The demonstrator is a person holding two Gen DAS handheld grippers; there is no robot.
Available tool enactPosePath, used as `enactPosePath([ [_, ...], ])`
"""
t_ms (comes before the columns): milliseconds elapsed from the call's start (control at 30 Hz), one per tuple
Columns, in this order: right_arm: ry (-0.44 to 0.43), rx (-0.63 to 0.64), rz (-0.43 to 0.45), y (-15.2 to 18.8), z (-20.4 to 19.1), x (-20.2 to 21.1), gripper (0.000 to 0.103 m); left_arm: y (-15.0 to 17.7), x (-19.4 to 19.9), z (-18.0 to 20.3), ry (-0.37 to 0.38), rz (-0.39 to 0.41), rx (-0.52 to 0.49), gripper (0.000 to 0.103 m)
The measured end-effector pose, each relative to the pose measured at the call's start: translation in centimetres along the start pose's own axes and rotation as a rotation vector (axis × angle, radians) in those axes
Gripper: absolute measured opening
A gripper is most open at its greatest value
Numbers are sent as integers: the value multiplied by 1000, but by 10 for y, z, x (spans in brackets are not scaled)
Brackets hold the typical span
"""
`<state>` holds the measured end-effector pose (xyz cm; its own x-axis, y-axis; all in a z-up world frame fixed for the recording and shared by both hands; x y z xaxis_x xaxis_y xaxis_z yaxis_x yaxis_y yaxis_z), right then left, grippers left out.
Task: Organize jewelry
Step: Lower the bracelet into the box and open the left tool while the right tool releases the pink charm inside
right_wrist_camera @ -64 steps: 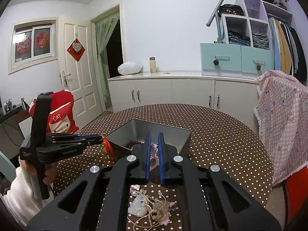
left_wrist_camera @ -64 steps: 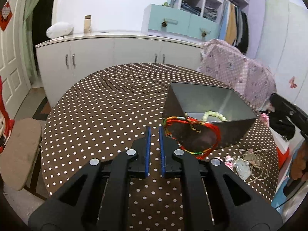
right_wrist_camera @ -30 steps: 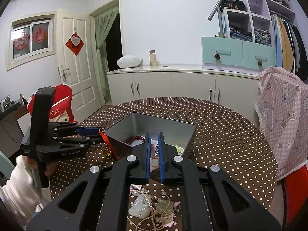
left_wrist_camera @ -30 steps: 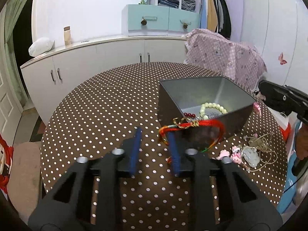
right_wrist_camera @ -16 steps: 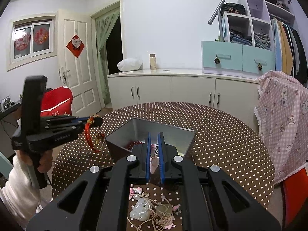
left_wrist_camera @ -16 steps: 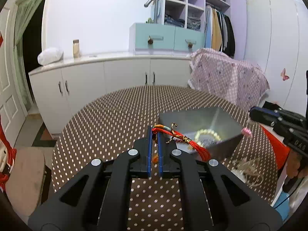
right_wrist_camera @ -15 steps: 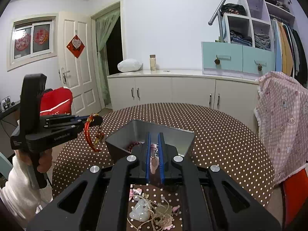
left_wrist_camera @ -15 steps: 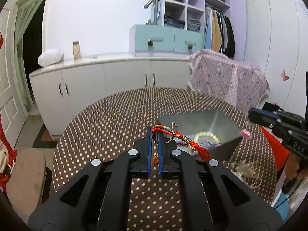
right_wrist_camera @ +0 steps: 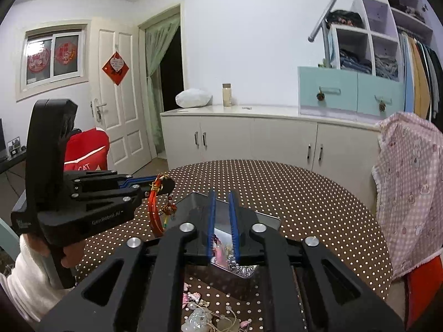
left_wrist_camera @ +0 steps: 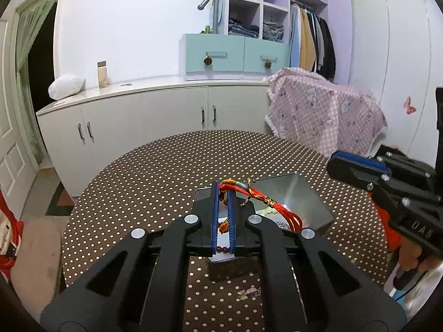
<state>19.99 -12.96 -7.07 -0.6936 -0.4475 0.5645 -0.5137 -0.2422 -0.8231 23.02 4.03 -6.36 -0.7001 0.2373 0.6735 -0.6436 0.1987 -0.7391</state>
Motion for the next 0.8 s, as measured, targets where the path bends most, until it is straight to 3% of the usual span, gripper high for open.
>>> enactPosePath([
  [100,-7,-33,-5,2,8,2,23,1,-4,0,-7,-25,1,7],
  [133,-1,-40,-6,3,10,2,31,1,-5,0,-8,-32,3,20],
  [167,6,-44,-7,4,10,3,40,2,-7,-1,-7,-43,1,65],
  [200,11,-49,-7,5,11,4,44,2,-8,-1,-4,-44,2,81],
  [233,12,-53,-8,6,12,5,46,2,-6,-1,2,-28,5,85],
  [800,30,-77,-12,14,15,16,47,6,0,-9,-7,-22,56,85],
])
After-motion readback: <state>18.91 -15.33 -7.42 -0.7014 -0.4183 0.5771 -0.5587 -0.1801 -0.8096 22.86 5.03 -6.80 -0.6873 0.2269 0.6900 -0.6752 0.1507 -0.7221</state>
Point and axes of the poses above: each gripper's, at about its wrist camera, not at the fingertips, and x roughly against the way its jaws point, z to its right, y to its underside, the point moved 3 cm from there along -x, roughly the way its jaws point, and after that the axes turned 14 degrees about -z, right-handed, at the moved point
